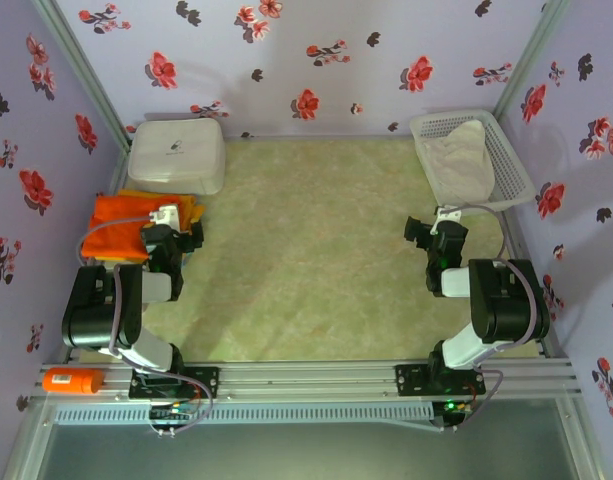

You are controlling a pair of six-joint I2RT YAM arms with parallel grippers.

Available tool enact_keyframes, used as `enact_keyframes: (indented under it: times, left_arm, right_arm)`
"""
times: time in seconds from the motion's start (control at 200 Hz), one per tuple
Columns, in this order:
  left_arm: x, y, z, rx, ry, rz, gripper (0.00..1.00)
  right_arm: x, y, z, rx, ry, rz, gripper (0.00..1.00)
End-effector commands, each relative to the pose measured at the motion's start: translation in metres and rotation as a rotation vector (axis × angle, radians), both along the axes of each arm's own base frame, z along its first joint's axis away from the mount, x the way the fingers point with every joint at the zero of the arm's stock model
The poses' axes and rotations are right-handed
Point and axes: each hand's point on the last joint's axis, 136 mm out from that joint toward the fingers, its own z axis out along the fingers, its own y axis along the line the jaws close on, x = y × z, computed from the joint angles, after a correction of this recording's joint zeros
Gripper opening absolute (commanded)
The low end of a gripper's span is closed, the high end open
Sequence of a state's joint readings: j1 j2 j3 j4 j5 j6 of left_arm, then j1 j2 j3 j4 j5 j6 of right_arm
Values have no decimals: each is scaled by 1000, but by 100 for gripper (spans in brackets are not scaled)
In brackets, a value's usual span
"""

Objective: Fold and stack the t-shirts

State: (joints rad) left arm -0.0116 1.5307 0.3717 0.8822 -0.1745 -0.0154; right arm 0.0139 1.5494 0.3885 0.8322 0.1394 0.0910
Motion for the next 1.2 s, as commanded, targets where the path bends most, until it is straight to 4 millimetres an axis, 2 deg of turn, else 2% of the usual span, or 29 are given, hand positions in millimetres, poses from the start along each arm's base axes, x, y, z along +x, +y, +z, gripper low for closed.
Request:
enact_keyframes:
  times: [0.0,0.135,0.205,0.28,0.36,0.365,0.43,0.53,0.62,0.725,0.845,0.95,1.11,1.195]
  left_arm:
    - [-1,-6,28,30,-26,2,100]
    - [-11,-1,59,0,-27,80,100]
    - [-15,-5,72,-52,-12,88,100]
    - [-22,-7,82,-117,18,109,100]
    - [-30,-14,92,-165,55,109,100]
    - [-30,-15,92,-168,58,107,100]
    - [-36,-24,99,-210,87,87,100]
    - [-48,-44,104,-254,163,23,100]
    - [-60,-58,104,-296,226,3,100]
    - [-71,-78,103,-342,279,-50,100]
    - [-86,-97,100,-350,339,-104,99]
    - [-96,-106,86,-336,353,-124,99]
    - [-108,-121,69,-350,384,-159,99]
    - [-111,-127,64,-338,404,-179,99]
  right_arm:
    - [3,-1,33,-83,-1,-59,99]
    - [4,-4,62,-29,33,-125,99]
    - [-1,-22,81,67,30,-289,99]
    - [0,-33,101,151,75,-408,99]
    - [7,-36,112,216,167,-462,99]
    - [5,-36,107,213,196,-463,99]
    - [19,-30,119,276,264,-432,99]
    - [33,-43,134,348,282,-518,99]
    - [58,-41,139,433,280,-499,99]
    - [84,-49,131,469,295,-525,99]
    - [107,-68,112,466,323,-588,99]
    - [124,-84,99,400,324,-635,99]
    - [140,-107,61,403,390,-697,99]
    - [150,-113,40,385,429,-701,99]
